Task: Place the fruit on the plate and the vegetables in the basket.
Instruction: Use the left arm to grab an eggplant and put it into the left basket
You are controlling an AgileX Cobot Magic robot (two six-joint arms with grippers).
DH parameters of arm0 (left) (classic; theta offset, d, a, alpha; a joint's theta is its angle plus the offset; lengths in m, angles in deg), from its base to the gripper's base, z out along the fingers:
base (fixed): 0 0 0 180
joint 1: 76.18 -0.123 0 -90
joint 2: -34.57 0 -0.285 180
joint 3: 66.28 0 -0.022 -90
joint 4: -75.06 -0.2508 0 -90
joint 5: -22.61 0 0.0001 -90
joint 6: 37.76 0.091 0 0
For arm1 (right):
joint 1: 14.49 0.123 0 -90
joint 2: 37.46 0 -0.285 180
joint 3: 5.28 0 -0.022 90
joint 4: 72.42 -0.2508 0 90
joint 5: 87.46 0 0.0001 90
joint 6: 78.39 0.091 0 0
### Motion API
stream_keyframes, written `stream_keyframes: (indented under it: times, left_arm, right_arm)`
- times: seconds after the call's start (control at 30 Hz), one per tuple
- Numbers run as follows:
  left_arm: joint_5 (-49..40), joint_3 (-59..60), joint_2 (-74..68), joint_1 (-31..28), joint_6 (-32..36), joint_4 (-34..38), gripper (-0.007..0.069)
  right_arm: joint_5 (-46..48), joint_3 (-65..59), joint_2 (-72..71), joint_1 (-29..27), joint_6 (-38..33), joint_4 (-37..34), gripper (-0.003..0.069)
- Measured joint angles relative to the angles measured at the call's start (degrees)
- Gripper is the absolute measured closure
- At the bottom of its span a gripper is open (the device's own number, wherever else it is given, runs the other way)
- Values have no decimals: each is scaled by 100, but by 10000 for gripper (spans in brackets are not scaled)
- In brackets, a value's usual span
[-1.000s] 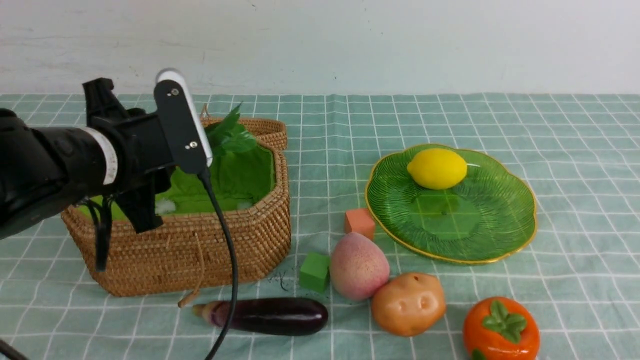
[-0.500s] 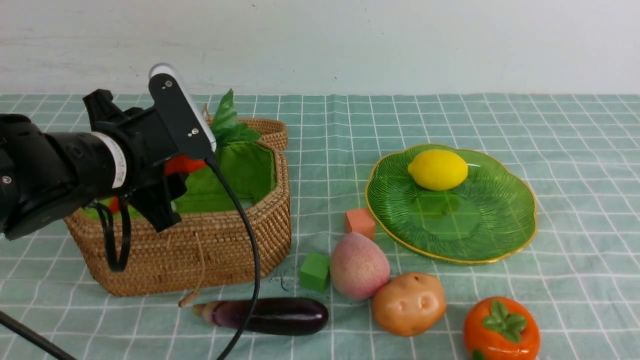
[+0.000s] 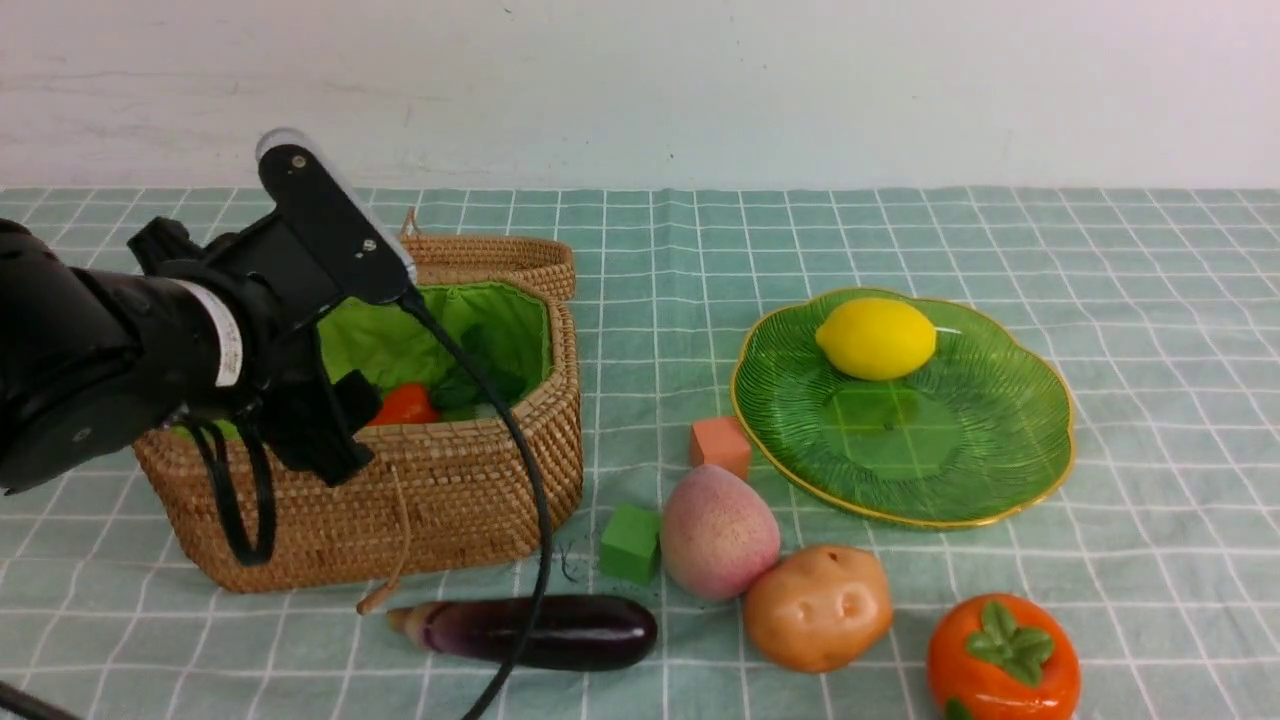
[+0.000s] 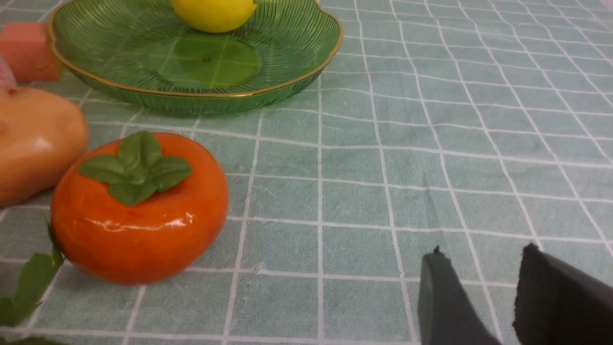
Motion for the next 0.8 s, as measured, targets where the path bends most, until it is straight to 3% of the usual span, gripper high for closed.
stream_keyframes:
  times: [0.2,0.37,0.57,0.8]
  left_arm:
    - [-825,0,558,1184,-121,1320,200]
    - [-1464,0,447,1721,-164,2024,286]
    - [-1672,0,-8,1752,-42,2024,331]
    - [-1769,0,-581,1752,1330,1586,337]
  right_arm:
    - [0,0,0,0,0,0,419]
    - [0,0,0,0,0,0,419]
    - [0,0,0,0,0,0,419]
    - [0,0,0,0,0,0,419]
